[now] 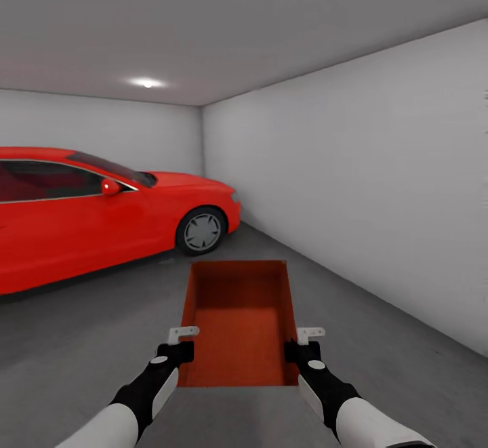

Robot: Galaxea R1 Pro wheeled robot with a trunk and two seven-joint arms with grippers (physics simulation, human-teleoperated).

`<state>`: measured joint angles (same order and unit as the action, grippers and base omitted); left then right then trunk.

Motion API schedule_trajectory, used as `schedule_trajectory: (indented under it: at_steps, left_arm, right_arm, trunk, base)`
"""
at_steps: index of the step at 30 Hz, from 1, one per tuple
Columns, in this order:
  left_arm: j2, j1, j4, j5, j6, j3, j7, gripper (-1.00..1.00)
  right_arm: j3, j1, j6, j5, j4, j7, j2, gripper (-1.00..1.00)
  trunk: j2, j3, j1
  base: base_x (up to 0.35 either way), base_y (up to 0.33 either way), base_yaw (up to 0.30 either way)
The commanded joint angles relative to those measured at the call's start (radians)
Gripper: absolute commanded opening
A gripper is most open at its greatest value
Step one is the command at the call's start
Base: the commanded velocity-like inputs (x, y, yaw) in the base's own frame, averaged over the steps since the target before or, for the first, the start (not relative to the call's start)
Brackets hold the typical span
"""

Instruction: Move the two storage containers from the living room to the garage. In the garage, place one container on the floor and stack the other container on top of it (either order is fine).

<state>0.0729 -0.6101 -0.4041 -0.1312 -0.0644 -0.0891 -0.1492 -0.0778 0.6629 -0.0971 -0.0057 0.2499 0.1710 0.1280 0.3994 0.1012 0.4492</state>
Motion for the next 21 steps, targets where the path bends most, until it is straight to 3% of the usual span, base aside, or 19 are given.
schedule_trajectory:
  at_steps: [1,13,21]
  left_arm:
    - [-0.008,0.0,-0.01,0.007,0.011,0.017,-0.015,-1.0]
    - [-0.008,0.0,-0.011,0.007,0.011,0.017,-0.015,-1.0]
    - [-0.007,0.0,-0.01,0.007,0.011,0.017,-0.015,-1.0]
  right_arm:
    - [-0.014,0.0,-0.001,-0.011,-0.004,0.005,-0.001,-1.0]
    - [-0.014,0.0,-0.001,-0.011,-0.004,0.005,-0.001,-1.0]
    - [-0.014,0.001,-0.002,-0.011,-0.004,0.005,-0.002,-1.0]
  trunk:
    - [0.001,0.0,0.001]
    - [0.001,0.0,0.001]
    - [0.001,0.0,0.001]
  base:
    - [0.323,0.12,-0.275]
    - [0.323,0.125,-0.275]
    - [0.323,0.129,-0.056]
